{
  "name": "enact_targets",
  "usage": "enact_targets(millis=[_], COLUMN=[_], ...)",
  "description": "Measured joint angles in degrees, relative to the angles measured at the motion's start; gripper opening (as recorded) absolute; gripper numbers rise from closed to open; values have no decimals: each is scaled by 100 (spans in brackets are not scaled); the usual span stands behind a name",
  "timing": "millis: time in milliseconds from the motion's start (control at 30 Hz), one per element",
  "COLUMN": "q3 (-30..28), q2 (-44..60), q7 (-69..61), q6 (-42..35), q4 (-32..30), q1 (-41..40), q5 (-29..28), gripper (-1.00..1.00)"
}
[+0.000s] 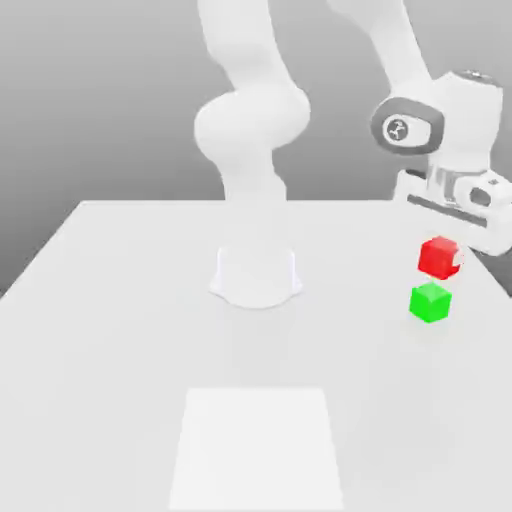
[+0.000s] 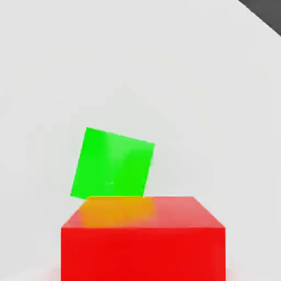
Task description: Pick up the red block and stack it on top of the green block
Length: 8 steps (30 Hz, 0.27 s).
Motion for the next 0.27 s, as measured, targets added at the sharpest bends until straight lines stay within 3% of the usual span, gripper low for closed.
enact_targets(millis=[133,167,267], q3=[-48,-40,-39], q2=[839,1011,1011], q7=[440,600,600], q6=[798,954,954], q4=[20,27,27], q1=[-109,-189,-353], q5=[-709,-944,-944], gripper=[-100,100,100])
